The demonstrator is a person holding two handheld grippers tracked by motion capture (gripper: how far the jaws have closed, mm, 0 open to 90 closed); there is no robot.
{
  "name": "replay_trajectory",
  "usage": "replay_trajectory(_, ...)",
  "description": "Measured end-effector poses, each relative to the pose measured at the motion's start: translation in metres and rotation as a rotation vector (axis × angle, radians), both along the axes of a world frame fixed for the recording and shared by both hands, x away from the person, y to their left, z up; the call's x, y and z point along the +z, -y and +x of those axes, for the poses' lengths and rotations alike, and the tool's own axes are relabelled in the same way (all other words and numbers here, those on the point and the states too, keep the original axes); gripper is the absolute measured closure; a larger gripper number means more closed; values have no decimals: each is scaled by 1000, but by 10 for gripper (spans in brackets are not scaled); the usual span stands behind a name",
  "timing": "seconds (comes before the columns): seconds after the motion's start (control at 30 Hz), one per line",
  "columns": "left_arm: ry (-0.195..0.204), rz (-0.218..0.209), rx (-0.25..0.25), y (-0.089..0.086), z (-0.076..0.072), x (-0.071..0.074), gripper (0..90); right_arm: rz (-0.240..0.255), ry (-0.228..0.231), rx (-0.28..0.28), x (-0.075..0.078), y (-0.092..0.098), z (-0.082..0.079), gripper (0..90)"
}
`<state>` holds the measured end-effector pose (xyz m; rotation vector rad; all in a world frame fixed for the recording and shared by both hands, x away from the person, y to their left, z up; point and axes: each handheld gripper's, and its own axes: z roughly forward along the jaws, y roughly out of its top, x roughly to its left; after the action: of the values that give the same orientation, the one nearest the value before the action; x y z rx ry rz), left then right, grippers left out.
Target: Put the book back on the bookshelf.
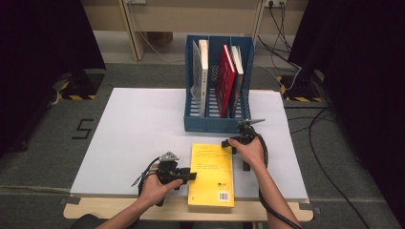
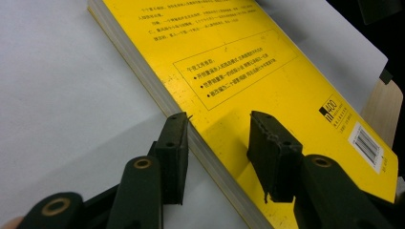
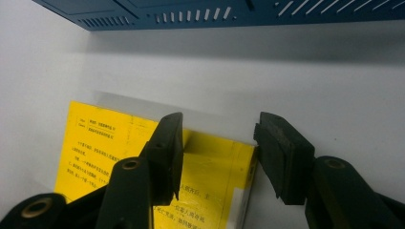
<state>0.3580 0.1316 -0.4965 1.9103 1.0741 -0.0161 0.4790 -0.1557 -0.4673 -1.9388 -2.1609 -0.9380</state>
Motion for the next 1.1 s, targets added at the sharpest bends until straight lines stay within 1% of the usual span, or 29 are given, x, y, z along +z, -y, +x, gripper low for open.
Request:
replay_trajectory(0.1,0,-1,-2,0,0,0,580,15,-1,-1,-1,1,0,506)
replay_trajectory(0.13,2,-3,3,0,-1,0,581,18,-6,-3,-1,1,0,505)
replay_trajectory(0.2,13,-3,10,0,-2,-1,582,22,1,-3,-1,1,-1,505)
replay_trajectory(0.27,13,-4,13,0,-2,-1,582,29,-2,-14,-2,2,-1,508)
replay_trajectory(0.33,16,1,12,1,-2,-1,582,35,-8,-28,-2,3,-1,539)
replay_trajectory(0.43,21,8,14,2,-2,0,581,43,-29,-31,-1,4,-3,539)
replay_trajectory(0.47,22,10,15,2,-2,0,580,45,-25,-35,-2,5,-3,540)
replay_trajectory(0.5,23,10,15,2,-2,0,580,58,-31,-47,-2,5,-3,540)
replay_trajectory(0.6,22,10,16,2,-2,0,580,55,-37,-45,-2,5,-3,543)
replay_trajectory(0.8,10,4,16,2,-2,0,580,53,-46,-37,-2,6,-3,540)
replay_trajectory(0.83,8,3,16,2,-2,0,581,64,-48,-40,-2,6,-3,529)
replay_trajectory(0.87,8,3,16,2,-2,0,581,64,-48,-40,-2,6,-3,529)
replay_trajectory(0.9,-4,1,12,1,0,1,582,64,-53,-36,-2,6,-3,520)
replay_trajectory(0.93,-13,-6,13,0,2,2,588,63,-48,-29,-2,6,-3,513)
replay_trajectory(1.0,-20,-18,28,-1,6,2,580,76,-44,-24,-3,7,-3,512)
replay_trajectory(1.03,-23,-19,31,-1,9,2,577,88,-46,-22,-3,8,-3,511)
replay_trajectory(1.07,-23,-19,31,-1,9,2,573,88,-46,-22,-3,8,-3,511)
replay_trajectory(1.1,-34,-25,38,-1,13,2,569,99,-45,-19,-4,10,-3,506)
